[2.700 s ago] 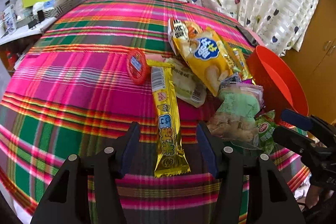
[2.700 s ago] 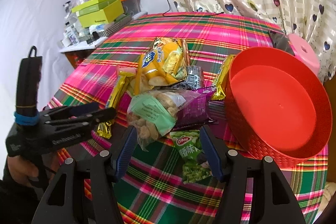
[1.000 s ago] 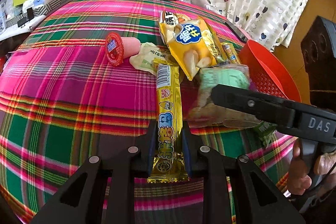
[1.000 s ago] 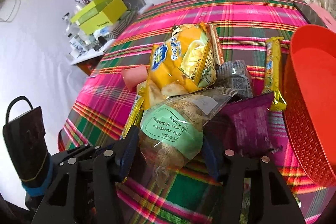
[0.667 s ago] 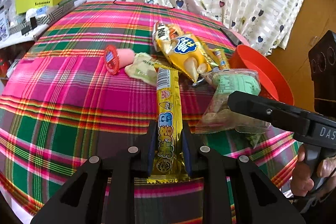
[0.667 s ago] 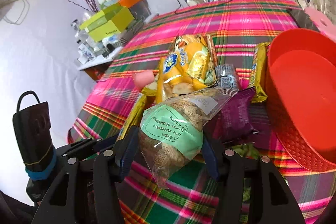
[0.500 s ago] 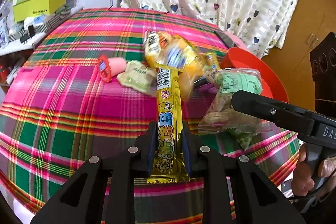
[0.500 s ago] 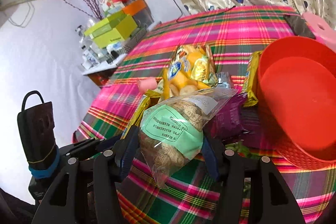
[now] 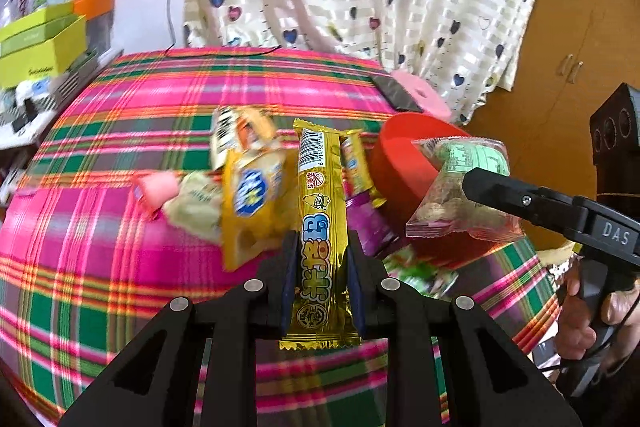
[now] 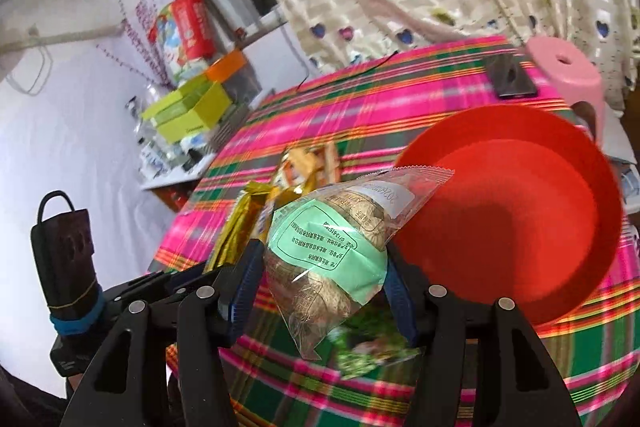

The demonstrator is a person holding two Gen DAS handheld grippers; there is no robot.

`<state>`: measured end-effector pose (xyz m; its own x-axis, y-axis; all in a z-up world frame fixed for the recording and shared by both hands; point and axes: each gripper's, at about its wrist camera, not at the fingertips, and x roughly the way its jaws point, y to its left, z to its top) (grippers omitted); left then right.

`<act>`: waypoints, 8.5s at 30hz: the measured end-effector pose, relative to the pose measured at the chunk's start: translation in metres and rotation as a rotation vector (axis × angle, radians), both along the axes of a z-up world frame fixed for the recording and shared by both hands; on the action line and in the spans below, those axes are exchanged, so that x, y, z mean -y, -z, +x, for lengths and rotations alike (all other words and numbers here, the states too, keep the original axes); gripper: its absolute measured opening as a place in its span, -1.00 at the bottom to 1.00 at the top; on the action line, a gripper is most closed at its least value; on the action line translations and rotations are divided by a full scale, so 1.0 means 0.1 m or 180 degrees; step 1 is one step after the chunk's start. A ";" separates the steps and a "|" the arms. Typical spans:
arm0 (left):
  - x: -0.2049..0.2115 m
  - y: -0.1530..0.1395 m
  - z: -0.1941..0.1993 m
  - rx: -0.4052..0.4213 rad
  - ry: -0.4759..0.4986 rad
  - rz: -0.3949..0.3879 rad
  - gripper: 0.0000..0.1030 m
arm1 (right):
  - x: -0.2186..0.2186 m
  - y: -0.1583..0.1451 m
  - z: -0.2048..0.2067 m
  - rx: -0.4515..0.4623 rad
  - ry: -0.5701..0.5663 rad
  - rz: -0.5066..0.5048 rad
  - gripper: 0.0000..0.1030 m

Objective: Organize snacks
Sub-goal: 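Carry the yellow bar with left tool while right tool carries the nut bag over the red basket, then open left tool to drop the yellow bar while right tool drops the nut bag into the basket, then reach the right tool to the green chip bag and grasp it, then grasp the purple packet with left tool while right tool lifts the green chip bag, then carry the purple packet with left tool while right tool carries the green bag over the basket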

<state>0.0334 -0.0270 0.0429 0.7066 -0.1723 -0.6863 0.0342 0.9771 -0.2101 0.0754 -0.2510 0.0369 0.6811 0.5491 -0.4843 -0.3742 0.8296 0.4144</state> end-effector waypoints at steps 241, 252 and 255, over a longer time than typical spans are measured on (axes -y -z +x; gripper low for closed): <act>0.61 -0.15 0.20 0.0081 0.0368 -0.0042 -0.34 | 0.14 -0.13 -0.49 0.0455 0.0240 -0.1046 -0.08; 0.71 -0.16 0.32 0.0068 0.0462 -0.0053 -0.34 | 0.26 -0.09 -0.41 0.0402 0.0343 -0.1040 -0.08; 0.74 -0.16 0.36 0.0062 0.0481 -0.0058 -0.34 | 0.31 -0.08 -0.39 0.0391 0.0374 -0.1036 -0.08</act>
<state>0.0692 -0.1007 0.0587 0.6847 -0.2899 -0.6687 0.1848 0.9566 -0.2255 0.0365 -0.2817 0.0452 0.7943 0.2944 -0.5314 -0.2992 0.9509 0.0796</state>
